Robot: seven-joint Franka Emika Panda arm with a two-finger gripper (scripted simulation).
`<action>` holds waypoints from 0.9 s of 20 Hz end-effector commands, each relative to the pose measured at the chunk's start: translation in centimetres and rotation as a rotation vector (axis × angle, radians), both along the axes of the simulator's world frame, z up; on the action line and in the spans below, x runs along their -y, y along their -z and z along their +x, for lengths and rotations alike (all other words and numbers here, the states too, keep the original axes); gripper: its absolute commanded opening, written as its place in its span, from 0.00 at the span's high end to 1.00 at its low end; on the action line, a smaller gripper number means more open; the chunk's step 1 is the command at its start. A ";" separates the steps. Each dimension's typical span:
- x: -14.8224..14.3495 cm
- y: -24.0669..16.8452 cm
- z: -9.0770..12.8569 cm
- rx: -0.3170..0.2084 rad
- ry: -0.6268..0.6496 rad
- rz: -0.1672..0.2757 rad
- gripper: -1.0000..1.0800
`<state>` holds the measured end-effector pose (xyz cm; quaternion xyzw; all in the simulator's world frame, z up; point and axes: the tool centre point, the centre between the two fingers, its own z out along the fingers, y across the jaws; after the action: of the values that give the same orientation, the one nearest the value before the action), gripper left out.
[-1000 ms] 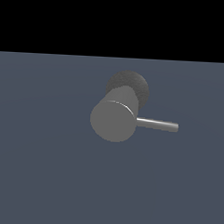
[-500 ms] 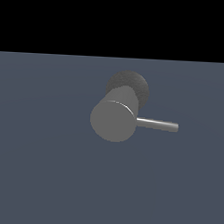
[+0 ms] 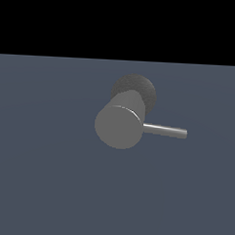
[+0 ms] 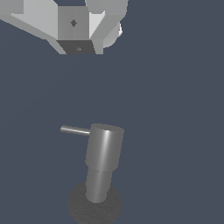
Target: Turn on the faucet by rotating a designated handle.
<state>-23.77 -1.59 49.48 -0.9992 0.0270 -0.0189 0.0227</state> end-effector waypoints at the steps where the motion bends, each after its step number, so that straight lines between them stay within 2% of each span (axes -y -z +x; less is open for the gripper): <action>1: 0.4 0.3 0.1 -0.007 0.012 0.010 1.00; 5: 1.5 0.9 0.4 -0.011 0.041 0.008 1.00; 13: 3.2 1.2 1.2 -0.008 0.093 -0.027 1.00; 18: 3.1 1.2 1.2 -0.007 0.088 -0.016 1.00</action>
<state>-22.59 -4.70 48.31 -0.9972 0.0716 -0.0162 0.0112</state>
